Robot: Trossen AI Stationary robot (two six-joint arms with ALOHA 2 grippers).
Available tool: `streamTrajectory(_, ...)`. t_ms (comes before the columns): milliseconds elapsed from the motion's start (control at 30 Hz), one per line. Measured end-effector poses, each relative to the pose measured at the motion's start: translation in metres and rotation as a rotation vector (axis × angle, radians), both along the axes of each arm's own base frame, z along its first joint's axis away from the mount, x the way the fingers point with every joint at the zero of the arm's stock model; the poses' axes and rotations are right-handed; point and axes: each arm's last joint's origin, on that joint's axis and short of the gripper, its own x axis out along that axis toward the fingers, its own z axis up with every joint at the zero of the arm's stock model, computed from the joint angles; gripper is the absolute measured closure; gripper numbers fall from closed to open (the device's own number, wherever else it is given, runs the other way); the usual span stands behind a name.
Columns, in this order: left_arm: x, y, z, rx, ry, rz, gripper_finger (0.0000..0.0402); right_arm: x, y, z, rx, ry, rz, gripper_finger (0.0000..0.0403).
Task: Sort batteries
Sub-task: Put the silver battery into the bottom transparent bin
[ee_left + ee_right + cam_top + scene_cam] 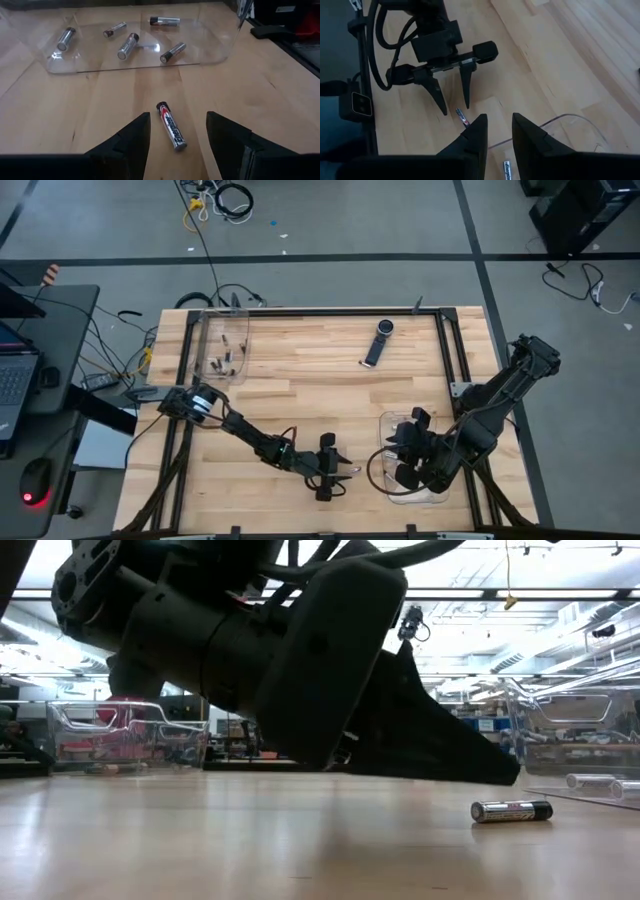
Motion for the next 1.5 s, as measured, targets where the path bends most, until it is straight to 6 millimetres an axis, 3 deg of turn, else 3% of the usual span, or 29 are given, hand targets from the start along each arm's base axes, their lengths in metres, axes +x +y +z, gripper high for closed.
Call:
streamTrajectory(233, 0.001, 0.0, -0.018, -0.04, -0.001, 0.017, 0.0209, 0.0, 0.0, 0.0, 0.003, -0.003, 0.0, 0.0328)
streamTrajectory(1133, 0.004, 0.01, -0.026, -0.071, 0.046, 0.068, 0.0209, 0.002, 0.0, 0.002, -0.044, -0.043, 0.007, 0.0328)
streamTrajectory(1500, 0.004, 0.013, -0.029, 0.001, 0.066, 0.048, 0.0219, 0.003, 0.0, 0.002, -0.053, -0.043, 0.02, 0.0328)
